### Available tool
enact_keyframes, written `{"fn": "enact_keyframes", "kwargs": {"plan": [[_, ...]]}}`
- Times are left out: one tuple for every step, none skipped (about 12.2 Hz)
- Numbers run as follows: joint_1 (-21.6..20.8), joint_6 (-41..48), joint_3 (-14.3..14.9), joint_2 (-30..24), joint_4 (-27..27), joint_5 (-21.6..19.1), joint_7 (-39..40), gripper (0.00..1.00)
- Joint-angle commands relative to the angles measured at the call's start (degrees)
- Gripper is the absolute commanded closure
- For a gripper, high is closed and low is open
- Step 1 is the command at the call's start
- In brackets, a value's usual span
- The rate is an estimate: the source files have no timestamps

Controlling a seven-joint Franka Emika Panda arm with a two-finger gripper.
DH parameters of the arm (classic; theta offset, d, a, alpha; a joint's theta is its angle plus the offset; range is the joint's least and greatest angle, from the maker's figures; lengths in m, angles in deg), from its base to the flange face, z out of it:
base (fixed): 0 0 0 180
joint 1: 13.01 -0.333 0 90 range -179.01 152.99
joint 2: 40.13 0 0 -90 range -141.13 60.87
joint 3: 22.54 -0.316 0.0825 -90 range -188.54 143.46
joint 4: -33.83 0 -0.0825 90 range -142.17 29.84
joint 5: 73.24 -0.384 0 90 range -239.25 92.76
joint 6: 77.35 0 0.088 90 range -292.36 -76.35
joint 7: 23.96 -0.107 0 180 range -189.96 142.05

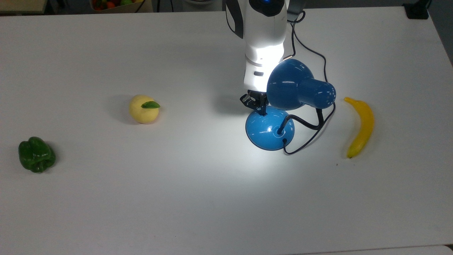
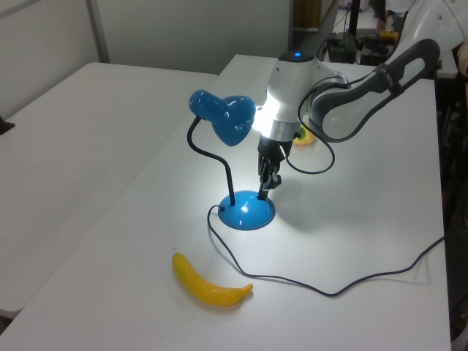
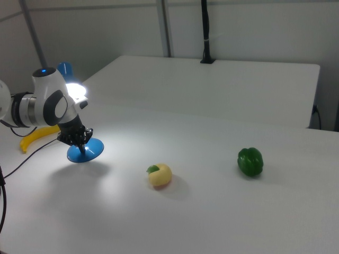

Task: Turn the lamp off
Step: 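Press down on the lamp base switch with the gripper fingers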

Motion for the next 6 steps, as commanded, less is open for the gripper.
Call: {"fn": "enact_keyframes", "kwargs": {"plan": [[-0.3, -0.6, 0.2, -0.7, -2.4, 0.1, 0.9, 1.0], [-0.3, -0.6, 0.2, -0.7, -2.8, 0.1, 0.8, 1.0], [-0.3, -0.5, 0.2, -0.7, -3.1, 0.1, 0.8, 1.0], [-0.3, -0.3, 0.2, -0.8, -3.4, 0.1, 0.6, 1.0], [-0.4, -0.3, 0.2, -0.9, -4.1, 0.1, 0.2, 1.0], [-0.4, 0.8, 0.2, -0.9, -4.2, 0.2, -0.1, 1.0]]}}
